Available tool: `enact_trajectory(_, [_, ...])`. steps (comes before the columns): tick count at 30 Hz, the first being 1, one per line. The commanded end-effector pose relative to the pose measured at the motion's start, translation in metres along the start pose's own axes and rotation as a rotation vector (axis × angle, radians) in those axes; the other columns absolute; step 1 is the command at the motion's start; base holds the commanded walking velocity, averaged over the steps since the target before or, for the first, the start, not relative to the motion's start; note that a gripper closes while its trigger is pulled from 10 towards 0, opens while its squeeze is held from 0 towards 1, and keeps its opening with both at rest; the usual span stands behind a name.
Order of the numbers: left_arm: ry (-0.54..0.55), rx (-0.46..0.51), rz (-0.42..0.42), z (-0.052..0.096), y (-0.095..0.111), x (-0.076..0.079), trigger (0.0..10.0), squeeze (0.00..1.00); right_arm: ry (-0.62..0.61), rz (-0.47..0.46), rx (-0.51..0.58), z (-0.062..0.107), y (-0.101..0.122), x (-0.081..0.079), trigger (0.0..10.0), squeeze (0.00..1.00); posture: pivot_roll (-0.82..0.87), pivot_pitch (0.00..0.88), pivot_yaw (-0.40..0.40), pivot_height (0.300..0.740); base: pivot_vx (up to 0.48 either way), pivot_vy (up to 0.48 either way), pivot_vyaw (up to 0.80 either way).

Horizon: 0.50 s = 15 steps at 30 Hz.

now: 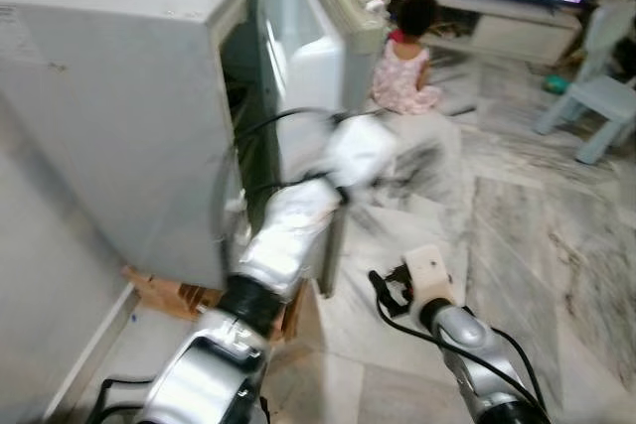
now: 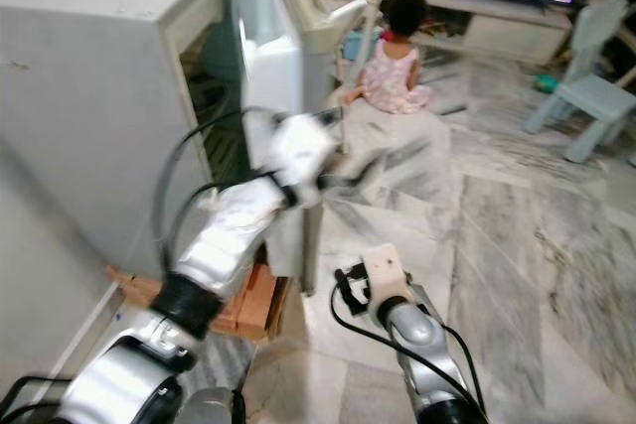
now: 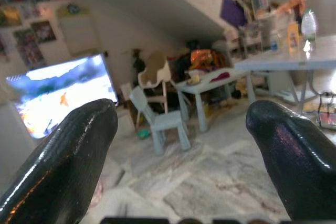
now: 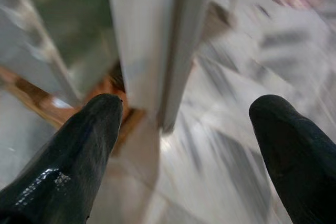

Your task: Restocking fridge

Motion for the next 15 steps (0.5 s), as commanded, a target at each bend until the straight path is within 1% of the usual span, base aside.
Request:
enact_trajectory(1, [0.224, -0.125, 0.021, 0.038, -0.033, -0.060, 10.0, 0.00, -0.005, -0.009, -0.047, 0.005, -0.013, 0.006, 10.0, 0.00, -0.01, 0.000, -0.032, 0.740, 0.000, 0.000, 0.00])
enact_trajectory(2, [0.224, -0.125, 0.021, 0.038, -0.033, -0.060, 10.0, 0.00, -0.005, -0.009, -0.047, 0.005, -0.013, 0.006, 10.0, 0.00, -0.01, 0.000, -0.032, 0.740, 0.000, 0.000, 0.00])
enact_trajectory(3, [0.273, -0.144, 0.011, 0.050, -0.036, -0.075, 10.0, 0.00, -0.007, -0.015, -0.049, 0.005, -0.013, 0.007, 10.0, 0.00, -0.01, 0.000, -0.031, 0.740, 0.000, 0.000, 0.00])
enact_trajectory(4, [0.310, -0.169, 0.016, 0.063, -0.039, -0.085, 10.0, 0.00, -0.010, -0.025, -0.040, 0.006, -0.012, 0.008, 10.0, 0.00, 0.00, 0.000, -0.031, 0.740, 0.000, 0.000, 0.00])
enact_trajectory(6, [0.357, -0.198, 0.023, 0.078, -0.044, -0.096, 10.0, 0.00, -0.028, -0.031, -0.020, 0.006, -0.009, 0.010, 10.0, 0.00, 0.00, 0.000, -0.029, 0.740, 0.000, 0.000, 0.00])
enact_trajectory(7, [0.394, -0.224, -0.013, 0.094, -0.048, -0.104, 10.0, 0.00, -0.063, -0.035, 0.006, 0.006, -0.004, 0.014, 10.0, 0.00, -0.01, 0.000, -0.020, 0.740, 0.000, 0.000, 0.00])
enact_trajectory(8, [0.416, -0.246, -0.079, 0.108, -0.049, -0.109, 10.0, 0.00, -0.085, -0.034, 0.021, 0.006, -0.001, 0.017, 10.0, 0.00, -0.02, 0.000, -0.014, 0.740, 0.000, 0.000, 0.00])
enact_trajectory(9, [0.416, -0.246, -0.079, 0.108, -0.049, -0.109, 10.0, 0.00, -0.085, -0.034, 0.021, 0.006, -0.001, 0.017, 10.0, 0.00, -0.02, 0.000, -0.014, 0.740, 0.000, 0.000, 0.00])
enact_trajectory(10, [0.445, -0.251, -0.097, 0.128, -0.045, -0.115, 10.0, 0.00, -0.105, -0.028, 0.054, 0.006, 0.007, 0.020, 10.0, 0.00, -0.02, 0.000, -0.007, 0.740, 0.000, 0.000, 0.00])
enact_trajectory(11, [0.458, -0.249, -0.086, 0.134, -0.044, -0.117, 10.0, 0.00, -0.114, -0.027, 0.072, 0.007, 0.011, 0.022, 10.0, 0.00, -0.02, 0.000, -0.004, 0.740, 0.000, 0.000, 0.00])
enact_trajectory(13, [0.525, -0.251, -0.064, 0.155, -0.044, -0.123, 10.0, 0.00, -0.127, -0.035, 0.096, 0.009, 0.017, 0.025, 10.0, 0.00, -0.02, 0.000, -0.004, 0.740, 0.000, 0.000, 0.00])
enact_trajectory(14, [0.573, -0.263, -0.056, 0.173, -0.047, -0.125, 10.0, 0.00, -0.134, -0.038, 0.112, 0.010, 0.021, 0.027, 10.0, 0.00, -0.01, 0.000, -0.005, 0.740, 0.000, 0.000, 0.00])
enact_trajectory(15, [0.587, -0.270, -0.054, 0.180, -0.048, -0.125, 10.0, 0.00, -0.137, -0.037, 0.120, 0.010, 0.023, 0.028, 10.0, 0.00, 0.00, 0.000, -0.006, 0.740, 0.000, 0.000, 0.00])
Point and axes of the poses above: a point about 5 cm out from each wrist's last joint towards the gripper, its own z axis pointing back from the gripper into the wrist, its own y axis along the axis of the wrist's last joint, x = y × z, the point moved 4 cm from there along -z, pointing out of the wrist towards the gripper, and after that the axes turned 8 degrees about z, right-handed, at the moved point
